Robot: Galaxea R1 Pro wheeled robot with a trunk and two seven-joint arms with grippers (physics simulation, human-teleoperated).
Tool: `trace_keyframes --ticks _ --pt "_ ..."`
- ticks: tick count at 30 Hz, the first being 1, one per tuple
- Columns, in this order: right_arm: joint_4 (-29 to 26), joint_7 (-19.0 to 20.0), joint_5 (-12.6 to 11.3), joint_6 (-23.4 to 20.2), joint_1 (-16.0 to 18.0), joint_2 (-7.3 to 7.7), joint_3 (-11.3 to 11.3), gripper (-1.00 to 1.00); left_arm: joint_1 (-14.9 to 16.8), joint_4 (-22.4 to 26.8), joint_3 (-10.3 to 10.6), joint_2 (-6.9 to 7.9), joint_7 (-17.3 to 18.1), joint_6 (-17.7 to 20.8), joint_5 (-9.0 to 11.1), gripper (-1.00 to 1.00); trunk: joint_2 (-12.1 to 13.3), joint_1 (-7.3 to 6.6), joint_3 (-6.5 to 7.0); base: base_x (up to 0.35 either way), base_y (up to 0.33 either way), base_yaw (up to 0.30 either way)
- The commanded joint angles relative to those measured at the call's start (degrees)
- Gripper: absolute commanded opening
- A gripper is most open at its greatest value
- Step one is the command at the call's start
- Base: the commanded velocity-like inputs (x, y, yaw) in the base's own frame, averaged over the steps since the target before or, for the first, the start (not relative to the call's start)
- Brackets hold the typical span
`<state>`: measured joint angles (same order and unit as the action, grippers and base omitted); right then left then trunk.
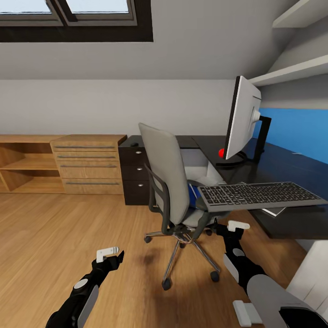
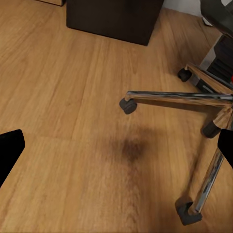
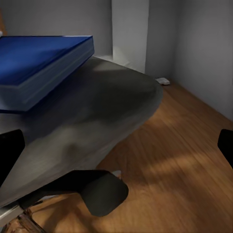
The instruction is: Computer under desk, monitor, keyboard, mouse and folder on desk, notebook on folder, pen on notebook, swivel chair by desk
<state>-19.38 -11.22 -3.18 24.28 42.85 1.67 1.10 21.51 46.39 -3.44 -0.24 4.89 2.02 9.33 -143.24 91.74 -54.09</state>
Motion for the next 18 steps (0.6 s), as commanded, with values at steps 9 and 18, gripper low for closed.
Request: trace_keyframes --ticks 9,18 --pt "0.05 0.06 -0.33 0.24 0.04 0.00 -0.01 1.00 0.02 -0.06 -0.16 -0.06 0.47 0.18 0.60 1.00 -0.02 -0.01 -0.06 0.067 0.000 0.000" --pt "0.05 0.06 -0.33 0.24 0.04 0.00 0.04 1.00 0.02 -0.07 -0.08 -0.11 0.48 0.18 0.60 1.00 -0.02 -0.01 -0.06 0.011 0.000 0.000"
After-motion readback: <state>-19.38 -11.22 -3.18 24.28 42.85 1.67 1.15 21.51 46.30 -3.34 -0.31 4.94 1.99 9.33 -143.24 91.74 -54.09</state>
